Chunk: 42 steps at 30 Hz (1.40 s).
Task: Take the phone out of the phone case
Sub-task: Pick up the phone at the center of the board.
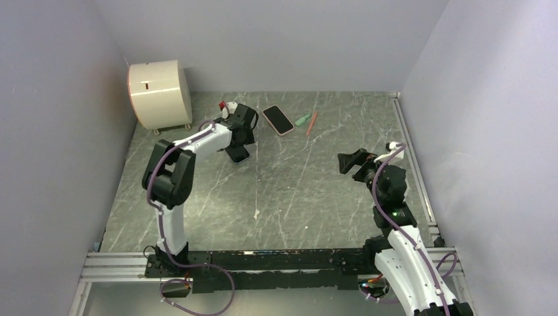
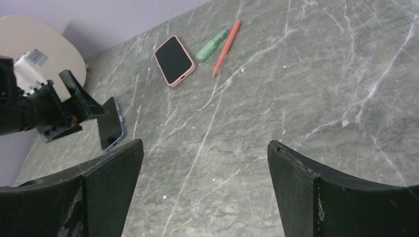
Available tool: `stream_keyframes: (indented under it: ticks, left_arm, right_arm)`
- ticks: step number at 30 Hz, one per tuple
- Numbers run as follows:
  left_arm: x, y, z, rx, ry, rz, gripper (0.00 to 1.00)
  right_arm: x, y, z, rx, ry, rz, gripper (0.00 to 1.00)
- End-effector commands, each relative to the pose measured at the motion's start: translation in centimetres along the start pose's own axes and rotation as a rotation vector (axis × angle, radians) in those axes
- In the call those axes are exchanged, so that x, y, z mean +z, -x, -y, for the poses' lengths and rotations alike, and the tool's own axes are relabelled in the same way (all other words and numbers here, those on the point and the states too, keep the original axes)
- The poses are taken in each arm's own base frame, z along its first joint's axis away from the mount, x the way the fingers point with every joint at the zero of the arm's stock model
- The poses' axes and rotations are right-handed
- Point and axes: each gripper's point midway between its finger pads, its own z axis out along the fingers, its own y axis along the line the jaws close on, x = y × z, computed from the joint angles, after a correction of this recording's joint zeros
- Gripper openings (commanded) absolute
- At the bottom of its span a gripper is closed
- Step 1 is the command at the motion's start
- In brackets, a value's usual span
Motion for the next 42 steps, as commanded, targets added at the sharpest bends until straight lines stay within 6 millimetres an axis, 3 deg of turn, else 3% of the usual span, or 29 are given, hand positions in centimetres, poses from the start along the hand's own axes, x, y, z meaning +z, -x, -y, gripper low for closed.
stream_keyframes:
  ticks: [1,4,11,25,42]
  left_arm:
    - [0.8,1.9,1.7,-0.128,0.015,0.039,0.95]
    - [1.1,2.0,2.6,-0.215,-0.015,0.055,0.95]
    - [2.2,1.5,1.8,-0.329,0.063,0.026,0.95]
    - [3.7,0.1,-0.1,-0.325,0.196,0.004,0.95]
    - [6.2,-1.7,0.5,-0.333,0.131,-0.066,0.95]
  right_arm:
    - [0.3,1.0,-0.7,0.002,0.023,0.033,0.99]
    - [0.4,0.9,-0.5,0.004,0.017,0.033,0.99]
    - [0.8,0.5,-0.3,0.006,0.008,0.015,0.99]
    - [0.9,0.5,-0.3,0.0,0.005,0.008,0.99]
    - [1.0,0.4,-0.7,-0.018,0.029,-0.009,0.99]
